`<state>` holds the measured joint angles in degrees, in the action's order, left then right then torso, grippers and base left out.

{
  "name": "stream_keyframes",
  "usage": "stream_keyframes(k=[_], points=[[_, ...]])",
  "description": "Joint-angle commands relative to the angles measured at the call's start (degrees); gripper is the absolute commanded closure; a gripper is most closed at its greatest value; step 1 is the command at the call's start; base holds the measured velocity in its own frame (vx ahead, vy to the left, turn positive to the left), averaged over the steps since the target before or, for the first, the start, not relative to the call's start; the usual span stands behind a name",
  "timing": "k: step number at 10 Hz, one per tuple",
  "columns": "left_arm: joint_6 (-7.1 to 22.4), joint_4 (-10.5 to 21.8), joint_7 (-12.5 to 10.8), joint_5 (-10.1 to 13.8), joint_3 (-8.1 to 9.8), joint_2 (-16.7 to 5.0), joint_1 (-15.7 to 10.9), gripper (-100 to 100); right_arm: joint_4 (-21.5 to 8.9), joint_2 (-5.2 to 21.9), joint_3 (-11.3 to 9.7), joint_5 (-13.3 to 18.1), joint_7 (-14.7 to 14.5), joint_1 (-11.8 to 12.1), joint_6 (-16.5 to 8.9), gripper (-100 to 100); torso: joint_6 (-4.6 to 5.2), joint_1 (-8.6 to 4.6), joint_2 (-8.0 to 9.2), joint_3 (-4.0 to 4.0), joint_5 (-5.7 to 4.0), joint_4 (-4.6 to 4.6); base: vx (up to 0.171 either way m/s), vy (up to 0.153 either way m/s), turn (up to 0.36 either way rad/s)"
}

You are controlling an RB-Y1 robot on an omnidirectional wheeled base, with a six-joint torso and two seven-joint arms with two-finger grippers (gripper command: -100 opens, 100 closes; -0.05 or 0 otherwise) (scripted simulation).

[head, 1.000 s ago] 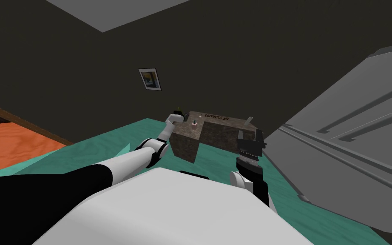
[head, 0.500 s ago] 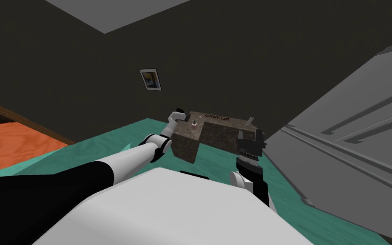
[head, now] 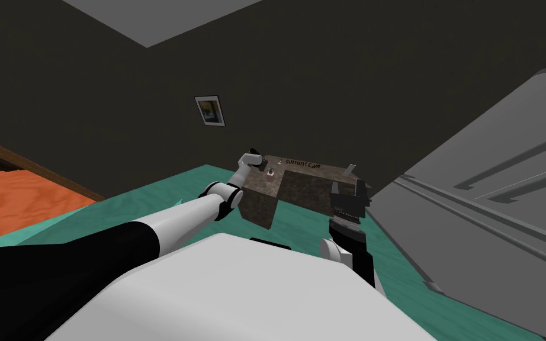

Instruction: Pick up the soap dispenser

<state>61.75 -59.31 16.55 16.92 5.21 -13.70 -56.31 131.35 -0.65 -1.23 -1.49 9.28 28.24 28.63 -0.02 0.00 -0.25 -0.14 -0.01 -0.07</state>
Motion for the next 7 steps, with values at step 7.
stream_keyframes(k=[7], points=[[8.6, 8.8, 0.0, -1.3, 0.92, 2.4, -6.9, -100, 0.0, 0.0, 0.0, 0.0, 0.0, 0.0, 0.0, 0, -0.01, 0.02, -0.02, -0.01, 0.00, -0.01, 0.048, 0.004, 0.007]])
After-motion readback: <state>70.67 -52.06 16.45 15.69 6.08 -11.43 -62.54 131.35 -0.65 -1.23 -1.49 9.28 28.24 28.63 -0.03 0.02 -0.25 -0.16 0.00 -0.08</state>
